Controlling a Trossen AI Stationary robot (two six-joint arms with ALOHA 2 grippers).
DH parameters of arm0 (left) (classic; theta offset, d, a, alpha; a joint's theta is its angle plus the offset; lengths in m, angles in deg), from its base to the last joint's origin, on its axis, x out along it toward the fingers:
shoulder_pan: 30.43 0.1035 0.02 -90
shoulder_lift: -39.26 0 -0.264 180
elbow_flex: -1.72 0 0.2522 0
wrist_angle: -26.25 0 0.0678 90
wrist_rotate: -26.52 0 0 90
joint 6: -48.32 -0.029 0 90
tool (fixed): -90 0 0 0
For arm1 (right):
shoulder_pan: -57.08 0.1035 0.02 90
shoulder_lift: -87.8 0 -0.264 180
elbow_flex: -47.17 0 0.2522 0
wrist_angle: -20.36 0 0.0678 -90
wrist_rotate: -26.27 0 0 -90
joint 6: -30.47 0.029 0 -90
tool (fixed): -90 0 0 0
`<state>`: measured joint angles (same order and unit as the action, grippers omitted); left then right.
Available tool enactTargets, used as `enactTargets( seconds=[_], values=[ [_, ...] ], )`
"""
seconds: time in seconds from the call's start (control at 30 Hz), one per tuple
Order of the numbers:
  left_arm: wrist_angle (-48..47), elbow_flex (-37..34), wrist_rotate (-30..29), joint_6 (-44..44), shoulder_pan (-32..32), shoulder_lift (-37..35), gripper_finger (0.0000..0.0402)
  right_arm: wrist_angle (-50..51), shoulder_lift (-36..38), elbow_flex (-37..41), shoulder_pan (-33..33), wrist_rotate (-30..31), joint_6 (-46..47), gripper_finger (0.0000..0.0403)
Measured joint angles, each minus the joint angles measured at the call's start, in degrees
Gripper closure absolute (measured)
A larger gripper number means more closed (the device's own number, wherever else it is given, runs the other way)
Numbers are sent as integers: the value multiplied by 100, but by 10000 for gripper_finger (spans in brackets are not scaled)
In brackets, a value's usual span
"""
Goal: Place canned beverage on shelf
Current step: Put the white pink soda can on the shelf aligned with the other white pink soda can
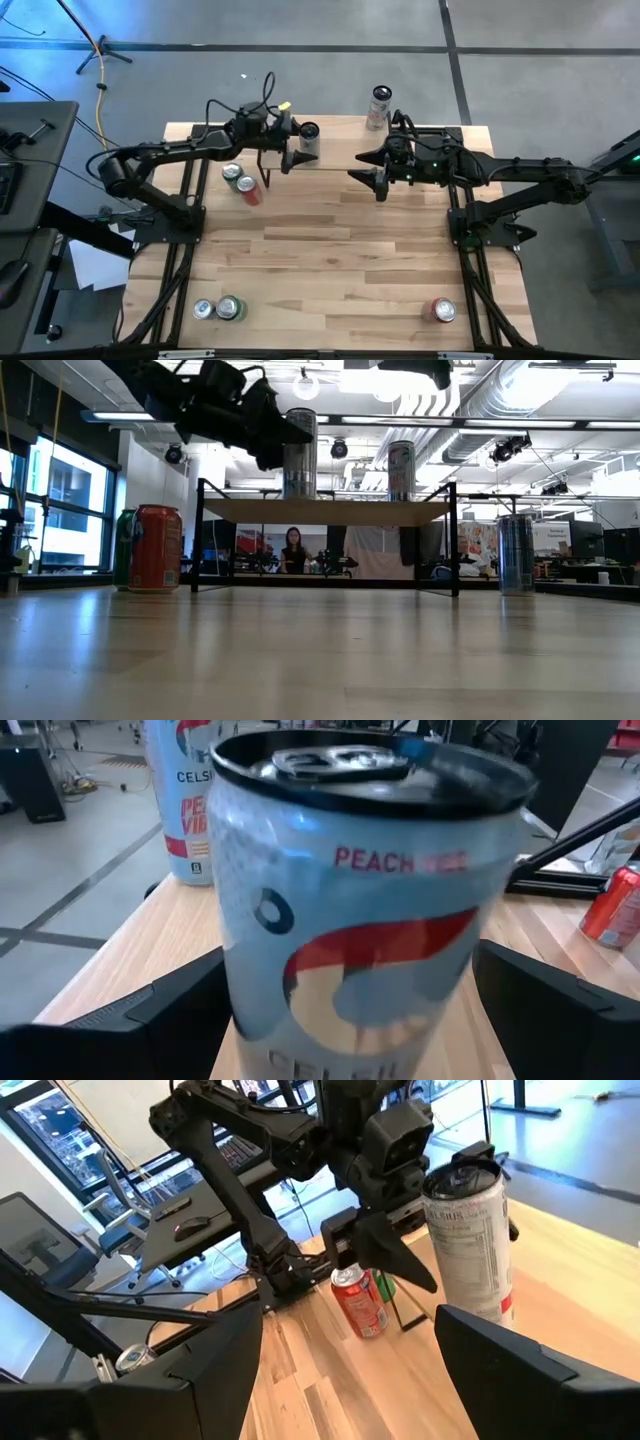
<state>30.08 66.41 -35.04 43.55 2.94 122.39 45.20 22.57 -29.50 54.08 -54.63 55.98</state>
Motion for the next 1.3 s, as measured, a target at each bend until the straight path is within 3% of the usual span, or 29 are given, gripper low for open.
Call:
enactTargets(
  seconds=[0.27, 0.67, 0.8, 0.97, 1.3],
  values=[
    [71, 0, 186, -133, 2, 140, 63, 27, 0, 0, 2, -1, 12, 121],
    [88, 0, -108, 65, 0, 133, 212, 27, 0, 0, 4, 0, 10, 121],
    [79, 9, -1167, 892, 8, 82, 214, 27, 0, 0, 4, 0, 1, 121],
    [71, -4, -2656, 917, 3, -24, 200, 27, 0, 0, 4, 0, -46, 121],
    [220, -4, -4494, 1515, -623, -59, 194, 27, 0, 0, 0, 0, -227, 121]
  ],
)
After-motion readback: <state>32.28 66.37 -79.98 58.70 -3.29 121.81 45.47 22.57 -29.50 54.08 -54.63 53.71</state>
